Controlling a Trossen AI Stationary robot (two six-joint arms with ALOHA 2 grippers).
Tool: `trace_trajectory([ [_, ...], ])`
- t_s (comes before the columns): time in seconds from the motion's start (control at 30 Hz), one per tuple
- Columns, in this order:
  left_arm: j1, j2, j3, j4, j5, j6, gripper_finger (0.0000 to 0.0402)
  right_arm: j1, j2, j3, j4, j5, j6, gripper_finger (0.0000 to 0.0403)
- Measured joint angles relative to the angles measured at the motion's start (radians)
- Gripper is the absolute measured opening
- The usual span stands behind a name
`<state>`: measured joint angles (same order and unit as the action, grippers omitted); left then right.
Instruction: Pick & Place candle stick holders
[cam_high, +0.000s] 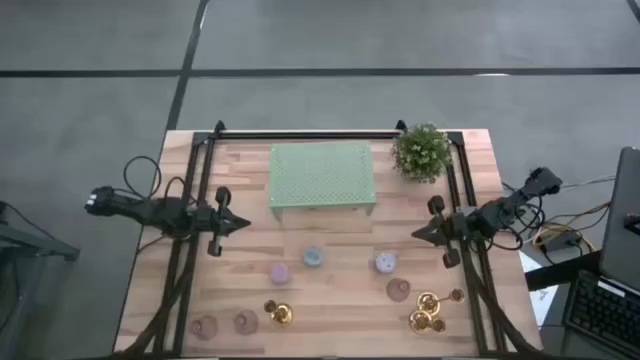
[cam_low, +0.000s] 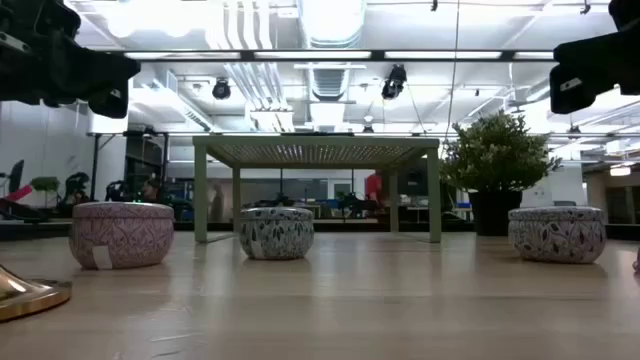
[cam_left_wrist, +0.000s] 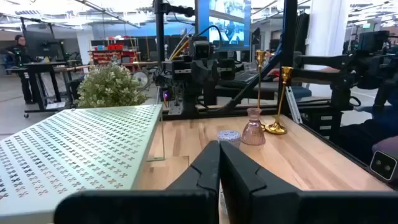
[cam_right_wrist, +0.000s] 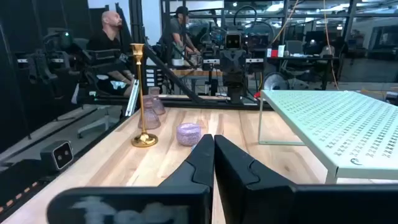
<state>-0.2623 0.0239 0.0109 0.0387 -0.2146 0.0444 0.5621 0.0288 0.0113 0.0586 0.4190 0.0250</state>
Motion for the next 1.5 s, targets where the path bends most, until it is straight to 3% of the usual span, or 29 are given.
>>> trace_trajectory([
  [1.5,0.000,0.000,0.000,0.000,0.000,0.000,0.0014,0.001,0.000,0.000,0.009,-0.002,0.009,0.0008],
])
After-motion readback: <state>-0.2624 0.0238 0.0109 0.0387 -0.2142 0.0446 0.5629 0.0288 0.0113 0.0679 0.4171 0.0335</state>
